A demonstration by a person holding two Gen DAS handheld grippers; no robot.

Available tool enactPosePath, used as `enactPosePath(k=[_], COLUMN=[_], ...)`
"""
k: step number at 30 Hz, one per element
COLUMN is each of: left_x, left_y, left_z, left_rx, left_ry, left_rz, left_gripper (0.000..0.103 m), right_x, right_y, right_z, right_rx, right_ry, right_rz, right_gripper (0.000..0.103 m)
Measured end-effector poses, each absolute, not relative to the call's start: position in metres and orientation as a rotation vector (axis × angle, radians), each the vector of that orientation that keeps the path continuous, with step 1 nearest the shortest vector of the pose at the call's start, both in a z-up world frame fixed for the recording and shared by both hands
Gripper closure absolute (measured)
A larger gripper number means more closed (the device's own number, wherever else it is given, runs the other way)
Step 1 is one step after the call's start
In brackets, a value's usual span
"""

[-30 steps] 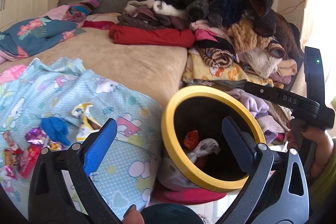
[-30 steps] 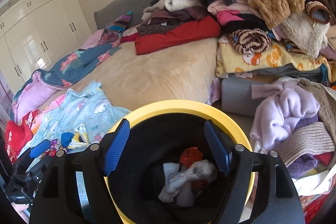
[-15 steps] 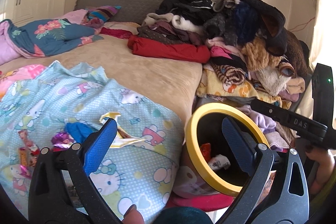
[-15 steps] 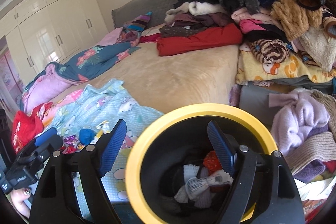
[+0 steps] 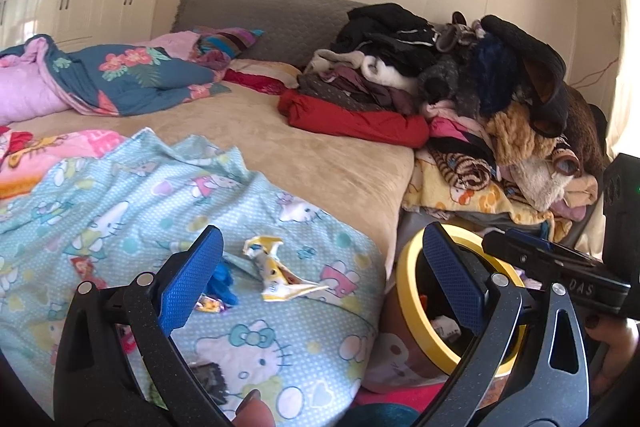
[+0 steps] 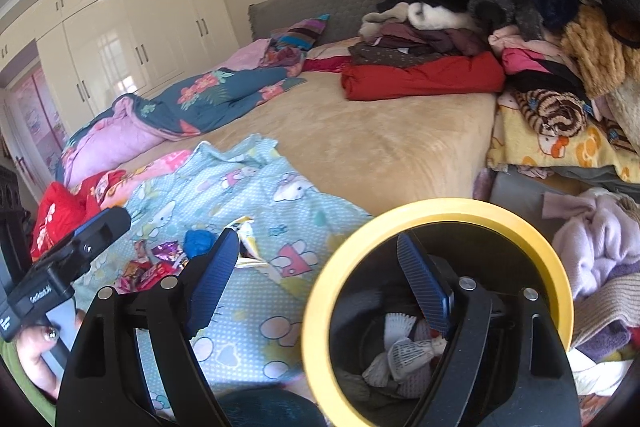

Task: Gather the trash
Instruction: 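Move both open tools back over the candy wrappers on the sheet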

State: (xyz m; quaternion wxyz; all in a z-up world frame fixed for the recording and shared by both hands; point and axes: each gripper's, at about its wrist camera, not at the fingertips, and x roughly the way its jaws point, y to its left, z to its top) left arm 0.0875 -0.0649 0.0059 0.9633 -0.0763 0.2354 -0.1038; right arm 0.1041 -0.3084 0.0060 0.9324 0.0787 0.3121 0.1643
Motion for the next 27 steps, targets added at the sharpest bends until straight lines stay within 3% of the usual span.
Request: enactPosePath(k=[27], left_x=[0.090], left_y=[0.043], left_z=[-0.005], left_rx=[-0.236], left_ry=[0.463], left_rz=[0.012], left_gripper=[0.011], right_x=[0.097], right_y=[-0.166], right_z=[-0.013], right_rx=[0.013], right_ry=[0.745], right_rz=[0.580], right_gripper=[0.022])
